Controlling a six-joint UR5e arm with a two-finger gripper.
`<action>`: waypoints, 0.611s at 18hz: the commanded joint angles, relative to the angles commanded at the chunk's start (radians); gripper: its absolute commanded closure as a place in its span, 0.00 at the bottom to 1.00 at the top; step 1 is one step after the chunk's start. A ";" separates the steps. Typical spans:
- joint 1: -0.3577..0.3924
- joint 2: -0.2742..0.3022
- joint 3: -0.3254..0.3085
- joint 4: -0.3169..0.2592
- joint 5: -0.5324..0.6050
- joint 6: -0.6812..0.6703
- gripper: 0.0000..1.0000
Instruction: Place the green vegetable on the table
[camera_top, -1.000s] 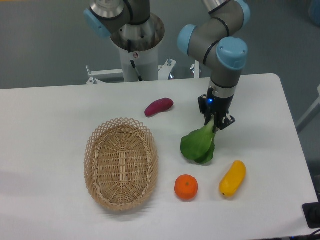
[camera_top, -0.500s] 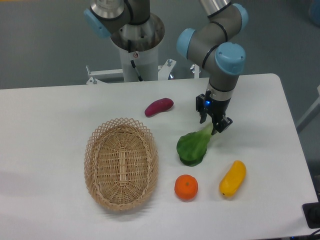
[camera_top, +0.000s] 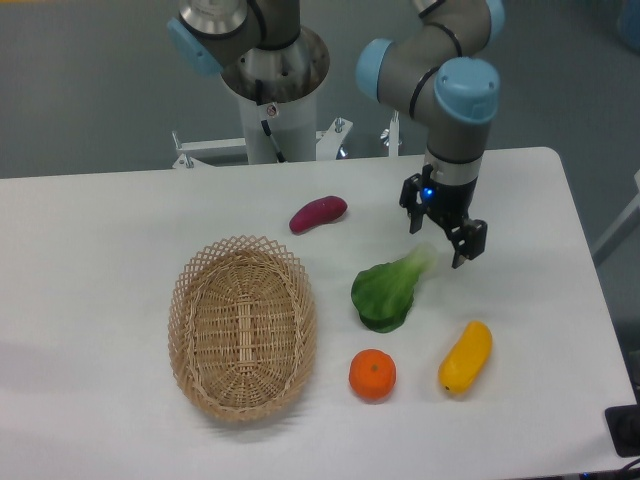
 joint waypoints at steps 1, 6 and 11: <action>0.000 0.003 0.026 -0.002 -0.003 0.001 0.00; 0.066 0.051 0.118 -0.067 0.015 0.017 0.00; 0.216 0.136 0.120 -0.265 0.012 0.329 0.00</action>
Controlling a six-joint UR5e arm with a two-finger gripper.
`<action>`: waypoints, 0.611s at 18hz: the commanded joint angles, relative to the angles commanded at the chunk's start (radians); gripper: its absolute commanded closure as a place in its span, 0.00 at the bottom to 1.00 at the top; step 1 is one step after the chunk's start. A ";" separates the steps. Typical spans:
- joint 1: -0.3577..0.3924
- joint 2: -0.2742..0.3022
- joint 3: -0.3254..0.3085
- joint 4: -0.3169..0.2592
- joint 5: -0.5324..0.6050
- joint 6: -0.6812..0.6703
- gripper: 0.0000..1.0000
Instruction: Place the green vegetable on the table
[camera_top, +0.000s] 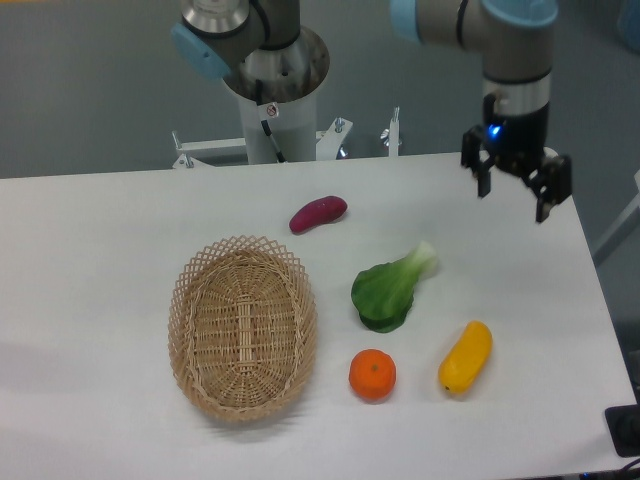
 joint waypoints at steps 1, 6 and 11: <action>0.017 0.011 0.008 -0.023 0.000 0.046 0.00; 0.095 0.026 0.011 -0.062 -0.003 0.201 0.00; 0.118 0.029 0.005 -0.071 -0.031 0.239 0.00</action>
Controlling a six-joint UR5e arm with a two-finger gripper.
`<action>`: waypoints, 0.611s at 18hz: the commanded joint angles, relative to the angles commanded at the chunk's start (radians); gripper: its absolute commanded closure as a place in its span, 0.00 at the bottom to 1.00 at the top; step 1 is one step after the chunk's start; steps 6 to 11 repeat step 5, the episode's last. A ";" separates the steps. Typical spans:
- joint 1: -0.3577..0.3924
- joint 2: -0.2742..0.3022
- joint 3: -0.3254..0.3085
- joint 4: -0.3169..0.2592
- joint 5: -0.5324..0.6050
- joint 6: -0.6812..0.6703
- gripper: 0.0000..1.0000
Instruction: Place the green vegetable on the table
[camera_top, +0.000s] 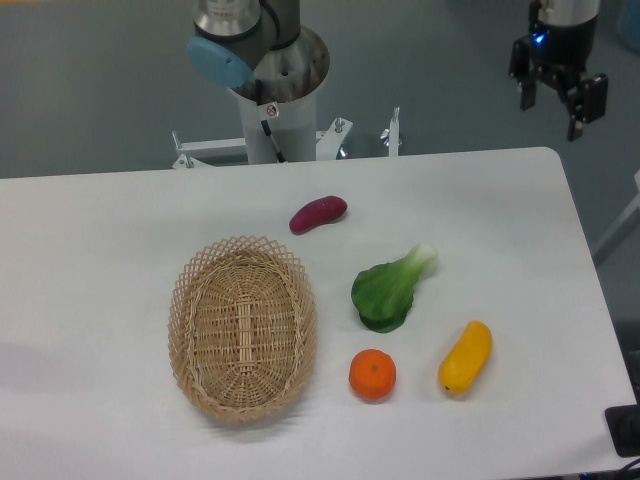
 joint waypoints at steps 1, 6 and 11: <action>0.000 0.000 0.000 0.000 -0.005 -0.003 0.00; 0.000 0.000 -0.002 0.003 -0.018 -0.005 0.00; 0.000 0.000 -0.002 0.003 -0.018 -0.005 0.00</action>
